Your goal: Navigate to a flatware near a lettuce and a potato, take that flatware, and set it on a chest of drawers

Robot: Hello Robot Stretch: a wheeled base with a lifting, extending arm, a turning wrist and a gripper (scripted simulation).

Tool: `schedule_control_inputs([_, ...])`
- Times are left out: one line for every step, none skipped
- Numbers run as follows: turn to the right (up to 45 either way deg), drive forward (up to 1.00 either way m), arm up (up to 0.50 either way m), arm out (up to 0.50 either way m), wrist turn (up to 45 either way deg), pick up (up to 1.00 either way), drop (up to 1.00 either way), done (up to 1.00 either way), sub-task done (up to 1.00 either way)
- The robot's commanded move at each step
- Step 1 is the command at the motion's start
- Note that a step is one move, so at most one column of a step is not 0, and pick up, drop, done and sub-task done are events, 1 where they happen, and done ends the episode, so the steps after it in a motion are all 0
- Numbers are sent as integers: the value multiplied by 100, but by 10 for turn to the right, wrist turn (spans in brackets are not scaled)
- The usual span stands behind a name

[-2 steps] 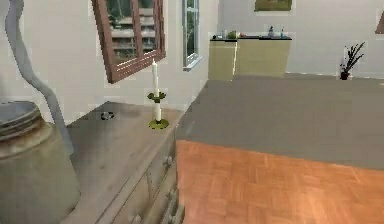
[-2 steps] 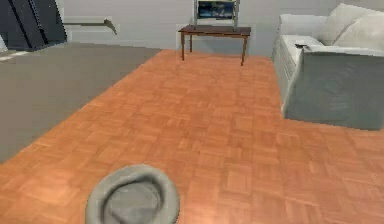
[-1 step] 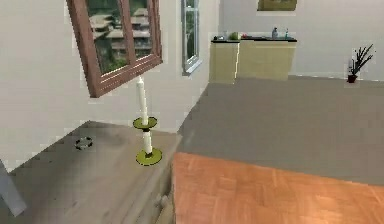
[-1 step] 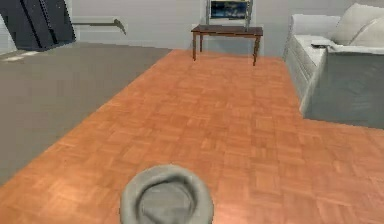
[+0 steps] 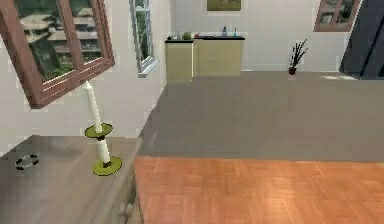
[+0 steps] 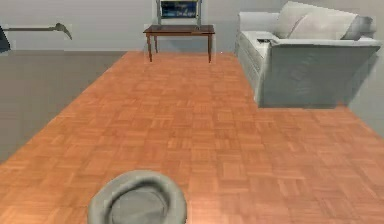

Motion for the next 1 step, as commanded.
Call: schedule_control_inputs([0, 75, 0, 0, 0, 0, 0, 0, 0])
